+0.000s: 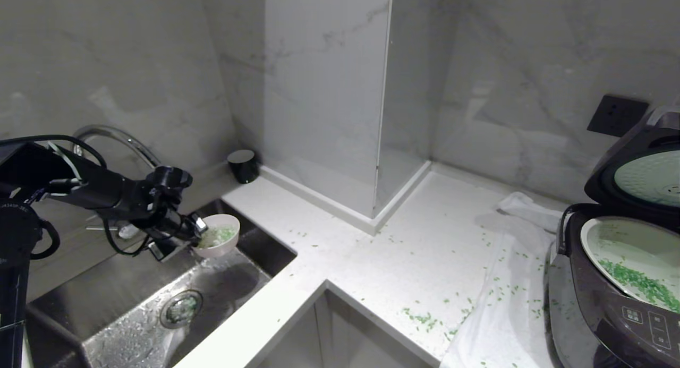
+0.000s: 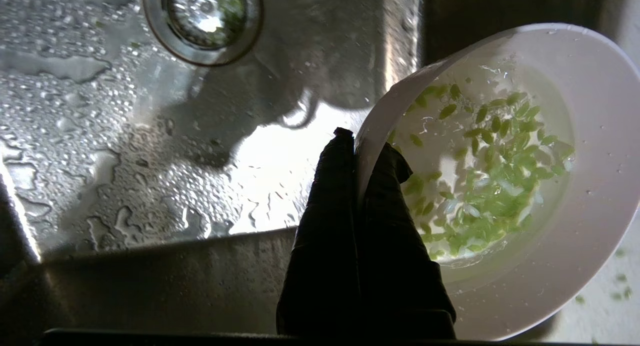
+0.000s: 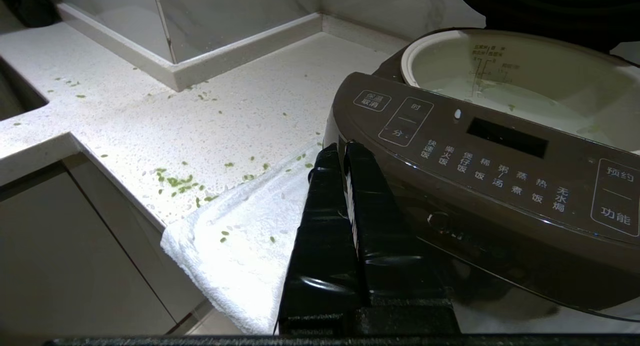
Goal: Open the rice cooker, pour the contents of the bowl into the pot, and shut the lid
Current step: Fill a bowl with water from the tap, then place the bowl on the table
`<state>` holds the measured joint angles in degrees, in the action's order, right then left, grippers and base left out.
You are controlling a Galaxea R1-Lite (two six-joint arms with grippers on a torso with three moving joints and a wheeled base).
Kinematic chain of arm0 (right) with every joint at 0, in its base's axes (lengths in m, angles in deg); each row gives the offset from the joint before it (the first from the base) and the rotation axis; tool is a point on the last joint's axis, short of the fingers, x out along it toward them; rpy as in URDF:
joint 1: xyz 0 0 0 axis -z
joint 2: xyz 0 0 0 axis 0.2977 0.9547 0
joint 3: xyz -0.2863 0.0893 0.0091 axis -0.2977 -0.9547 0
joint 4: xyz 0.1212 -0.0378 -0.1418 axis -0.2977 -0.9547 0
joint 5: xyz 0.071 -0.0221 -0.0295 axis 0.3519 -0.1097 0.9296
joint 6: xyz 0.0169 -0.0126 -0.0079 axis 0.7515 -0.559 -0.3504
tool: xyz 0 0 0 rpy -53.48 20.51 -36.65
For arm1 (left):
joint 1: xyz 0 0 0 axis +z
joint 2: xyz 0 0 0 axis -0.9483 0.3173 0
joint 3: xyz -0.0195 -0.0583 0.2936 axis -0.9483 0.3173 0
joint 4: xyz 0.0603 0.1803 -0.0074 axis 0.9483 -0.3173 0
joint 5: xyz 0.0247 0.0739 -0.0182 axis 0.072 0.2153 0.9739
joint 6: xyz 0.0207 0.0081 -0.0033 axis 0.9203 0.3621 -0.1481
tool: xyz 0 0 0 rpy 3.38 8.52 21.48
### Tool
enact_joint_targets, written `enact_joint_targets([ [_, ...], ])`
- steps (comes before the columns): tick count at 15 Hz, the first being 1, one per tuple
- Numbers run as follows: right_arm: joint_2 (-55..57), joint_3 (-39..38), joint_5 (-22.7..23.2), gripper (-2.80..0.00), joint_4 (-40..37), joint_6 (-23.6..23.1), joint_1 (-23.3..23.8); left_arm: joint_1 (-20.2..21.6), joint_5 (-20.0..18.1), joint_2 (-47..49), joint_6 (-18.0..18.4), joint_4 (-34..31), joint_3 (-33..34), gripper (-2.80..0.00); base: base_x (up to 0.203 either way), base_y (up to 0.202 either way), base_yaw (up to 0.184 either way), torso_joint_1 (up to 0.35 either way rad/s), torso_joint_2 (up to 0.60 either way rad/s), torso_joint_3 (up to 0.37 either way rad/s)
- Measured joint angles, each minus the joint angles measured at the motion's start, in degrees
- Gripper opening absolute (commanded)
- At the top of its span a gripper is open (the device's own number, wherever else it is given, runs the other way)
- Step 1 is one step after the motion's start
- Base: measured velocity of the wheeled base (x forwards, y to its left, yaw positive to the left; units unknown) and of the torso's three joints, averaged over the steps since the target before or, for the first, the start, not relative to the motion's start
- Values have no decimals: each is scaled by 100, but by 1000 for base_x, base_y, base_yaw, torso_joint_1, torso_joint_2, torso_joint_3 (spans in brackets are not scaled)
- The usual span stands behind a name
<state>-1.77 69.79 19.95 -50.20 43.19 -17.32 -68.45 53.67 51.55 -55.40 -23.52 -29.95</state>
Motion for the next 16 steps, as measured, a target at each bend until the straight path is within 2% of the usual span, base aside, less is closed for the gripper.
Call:
enact_joint_targets([
  [5,0,0,1,-280,-1,1,0,-802,63,-226,-214,-4,56,-280,0,0,0,0,0,0],
  [9,0,0,0,-280,-1,-1,0,-1594,98,-296,-189,-41,-74,-280,0,0,0,0,0,0],
  [16,0,0,1,-280,4,1,0,-2779,102,177,-39,-899,-1263,-280,0,0,0,0,0,0],
])
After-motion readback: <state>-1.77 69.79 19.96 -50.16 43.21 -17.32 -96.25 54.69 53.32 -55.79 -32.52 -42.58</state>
